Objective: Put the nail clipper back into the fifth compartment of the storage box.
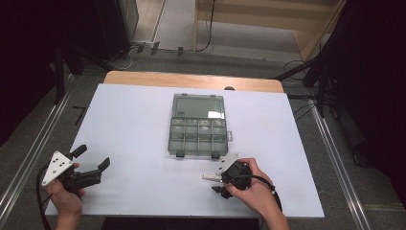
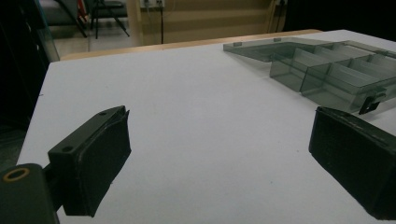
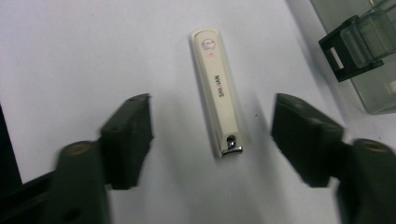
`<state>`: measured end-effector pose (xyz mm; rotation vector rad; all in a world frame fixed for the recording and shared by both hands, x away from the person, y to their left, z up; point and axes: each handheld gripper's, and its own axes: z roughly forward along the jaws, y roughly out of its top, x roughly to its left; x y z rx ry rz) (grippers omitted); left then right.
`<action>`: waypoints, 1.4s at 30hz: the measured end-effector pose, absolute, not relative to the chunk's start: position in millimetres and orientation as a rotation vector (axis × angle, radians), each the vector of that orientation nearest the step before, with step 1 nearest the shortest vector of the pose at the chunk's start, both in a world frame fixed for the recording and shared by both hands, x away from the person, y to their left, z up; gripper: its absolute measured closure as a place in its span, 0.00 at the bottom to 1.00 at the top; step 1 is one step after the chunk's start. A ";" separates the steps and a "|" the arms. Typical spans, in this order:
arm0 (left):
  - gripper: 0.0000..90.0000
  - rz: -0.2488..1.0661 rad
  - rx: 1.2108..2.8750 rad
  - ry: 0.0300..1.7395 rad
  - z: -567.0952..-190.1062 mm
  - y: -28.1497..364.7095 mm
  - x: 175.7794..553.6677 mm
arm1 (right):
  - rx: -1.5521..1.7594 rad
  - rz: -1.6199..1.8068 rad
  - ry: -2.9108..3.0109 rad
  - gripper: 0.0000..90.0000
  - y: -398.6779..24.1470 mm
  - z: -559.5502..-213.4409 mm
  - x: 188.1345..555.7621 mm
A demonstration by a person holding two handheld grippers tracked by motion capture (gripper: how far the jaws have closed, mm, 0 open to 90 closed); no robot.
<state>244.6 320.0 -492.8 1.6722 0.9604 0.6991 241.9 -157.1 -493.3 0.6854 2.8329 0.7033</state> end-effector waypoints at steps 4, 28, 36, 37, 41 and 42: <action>0.05 0.699 1.672 0.960 -492.8 320.1 244.6 | 0.707 0.711 2.854 0.59 -157.4 -495.6 246.1; 0.05 0.692 1.660 0.964 -492.8 322.3 243.2 | 0.804 0.842 2.846 0.88 -169.2 -499.6 249.5; 0.05 0.685 1.648 0.967 -492.7 323.5 242.8 | 0.850 0.934 2.788 0.88 -169.8 -494.9 249.3; 0.05 0.685 1.645 0.968 -492.7 323.6 242.8 | 0.854 0.961 2.779 0.88 -169.6 -494.4 249.6; 0.05 0.683 1.640 0.969 -492.8 324.3 242.7 | 0.881 1.009 2.759 0.88 -169.1 -493.4 249.3; 0.05 0.684 1.639 0.970 -492.8 324.3 242.7 | 0.883 1.024 2.754 0.88 -169.1 -493.0 249.4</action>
